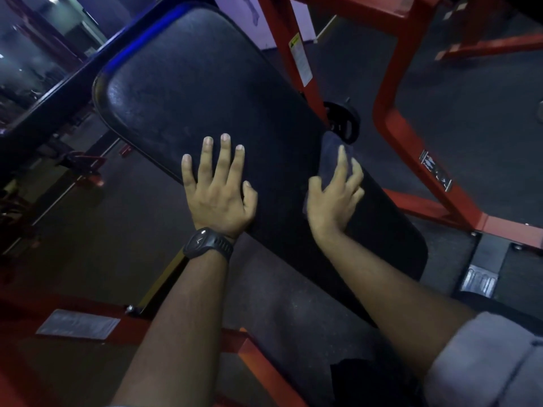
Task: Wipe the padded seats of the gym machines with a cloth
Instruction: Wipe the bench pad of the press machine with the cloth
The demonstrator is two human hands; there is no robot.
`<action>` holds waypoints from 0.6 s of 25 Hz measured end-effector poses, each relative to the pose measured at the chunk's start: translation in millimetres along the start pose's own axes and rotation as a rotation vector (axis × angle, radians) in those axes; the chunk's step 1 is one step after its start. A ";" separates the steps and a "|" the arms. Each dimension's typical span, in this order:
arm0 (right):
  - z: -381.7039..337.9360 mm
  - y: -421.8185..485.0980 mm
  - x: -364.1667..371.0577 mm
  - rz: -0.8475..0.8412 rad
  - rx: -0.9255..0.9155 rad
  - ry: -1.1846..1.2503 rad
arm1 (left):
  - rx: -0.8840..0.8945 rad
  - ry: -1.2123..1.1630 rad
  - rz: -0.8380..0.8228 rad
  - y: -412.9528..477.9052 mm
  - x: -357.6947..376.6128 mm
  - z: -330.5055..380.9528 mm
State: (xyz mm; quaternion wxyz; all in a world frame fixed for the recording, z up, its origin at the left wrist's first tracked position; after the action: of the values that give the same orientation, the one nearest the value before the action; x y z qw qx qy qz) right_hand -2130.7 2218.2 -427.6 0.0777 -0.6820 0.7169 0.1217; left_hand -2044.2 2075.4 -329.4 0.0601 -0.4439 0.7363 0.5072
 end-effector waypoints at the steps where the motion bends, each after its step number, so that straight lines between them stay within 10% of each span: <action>1: -6.6 -6.2 2.4 0.014 -0.011 -0.041 | 0.004 0.007 0.003 -0.6 -0.2 0.3; 4: 10.3 4.8 2.0 -0.084 -0.586 -0.255 | 0.017 0.014 0.002 -1.2 -0.5 0.9; 7: -14.7 42.6 -1.8 -0.018 0.068 -0.005 | 0.008 0.018 -0.015 -0.3 -2.1 2.0; 8: -32.4 39.7 0.5 -0.001 0.023 -0.056 | 0.012 0.021 -0.013 -0.6 -2.6 2.5; 11: -30.2 43.2 7.3 -0.060 -0.702 -0.262 | 0.042 0.041 -0.024 0.0 -1.8 3.2; 15: -47.5 61.8 0.8 -0.011 -0.063 0.003 | 0.089 0.061 -0.036 -1.0 -0.7 6.4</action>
State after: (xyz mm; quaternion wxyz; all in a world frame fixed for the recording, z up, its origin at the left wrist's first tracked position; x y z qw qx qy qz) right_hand -2189.8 2206.5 -378.0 0.0558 -0.6883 0.7090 0.1429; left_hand -2045.4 2080.9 -332.7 0.0664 -0.4692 0.7516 0.4589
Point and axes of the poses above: each hand's wrist, its own y-axis towards the middle knuckle, its own x-axis out of the palm, z = x × y, the point moved 2 cm from there along y, towards the middle knuckle, and after that the axes turned 4 degrees about -z, right-handed, at the moved point
